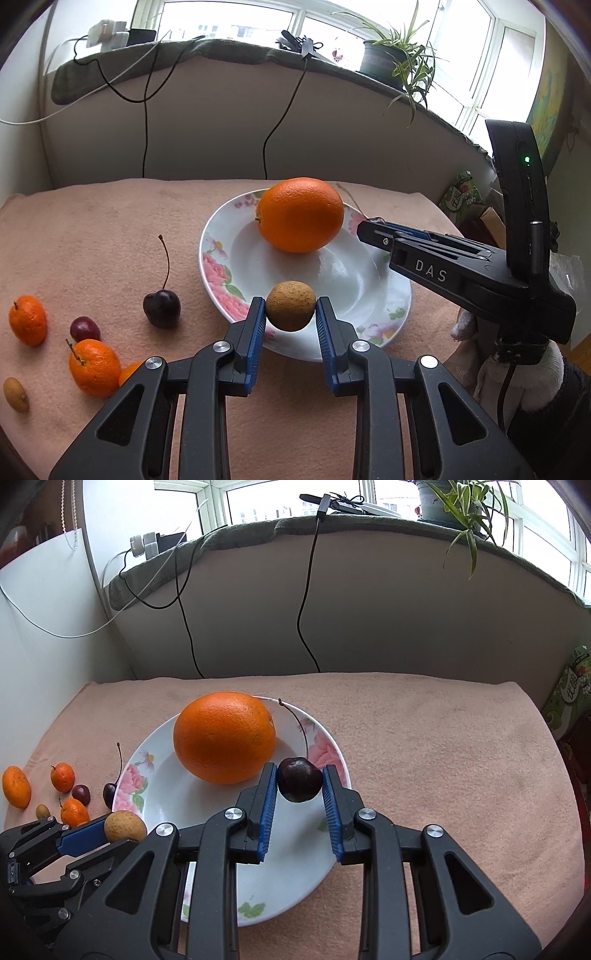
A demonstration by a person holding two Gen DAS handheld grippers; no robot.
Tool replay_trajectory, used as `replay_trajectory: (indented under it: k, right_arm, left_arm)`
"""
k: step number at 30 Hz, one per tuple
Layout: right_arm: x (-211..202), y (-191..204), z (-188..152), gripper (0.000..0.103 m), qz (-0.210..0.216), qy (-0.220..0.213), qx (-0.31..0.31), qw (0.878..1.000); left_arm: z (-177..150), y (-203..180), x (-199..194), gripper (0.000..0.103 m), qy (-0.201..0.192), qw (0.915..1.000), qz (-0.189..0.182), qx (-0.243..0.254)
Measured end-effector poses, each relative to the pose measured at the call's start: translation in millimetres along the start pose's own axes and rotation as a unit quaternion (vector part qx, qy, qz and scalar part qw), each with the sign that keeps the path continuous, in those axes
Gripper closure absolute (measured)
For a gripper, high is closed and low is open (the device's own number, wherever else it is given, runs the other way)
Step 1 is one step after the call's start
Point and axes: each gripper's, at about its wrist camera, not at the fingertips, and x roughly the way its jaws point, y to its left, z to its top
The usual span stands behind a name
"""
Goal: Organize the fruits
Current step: 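Carry the cherry with the right gripper while the left gripper carries the kiwi fruit to the plate, then open the right gripper over the plate while the left gripper releases the kiwi fruit there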
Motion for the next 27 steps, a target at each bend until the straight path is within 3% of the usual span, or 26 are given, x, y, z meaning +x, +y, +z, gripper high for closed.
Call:
replay_trajectory:
  k: [2, 4, 6, 7, 9, 24, 27]
  right_arm:
    - [-1, 0, 0, 0.077, 0.0, 0.001, -0.004, 1.0]
    - [-1, 3, 1, 0.069, -0.001, 0.0, -0.009, 1.0]
    - [-5, 4, 1, 0.042, -0.004, -0.012, -0.014, 1.0]
    - [-7, 5, 0, 0.039, -0.006, -0.018, -0.016, 1.0]
    - [-10, 5, 1, 0.039, -0.009, -0.023, -0.019, 1.0]
    - [-39, 0, -3, 0.037, 0.01, -0.034, -0.001, 0.999]
    - [-47, 2, -5, 0.026, 0.024, -0.038, 0.006, 0.999]
  left_arm:
    - [0, 1, 0, 0.077, -0.001, 1.0, -0.004, -0.002]
    - [1, 0, 0, 0.071, -0.002, 1.0, -0.004, -0.001]
    - [2, -1, 0, 0.055, -0.004, 1.0, -0.005, 0.001]
    - [2, -2, -1, 0.053, -0.005, 1.0, -0.005, 0.003]
    - [2, -3, -2, 0.049, -0.008, 1.0, -0.001, 0.002]
    - [-4, 2, -21, 0.049, -0.018, 0.9998, -0.002, -0.003]
    - [-7, 6, -28, 0.049, -0.024, 0.9997, 0.002, -0.007]
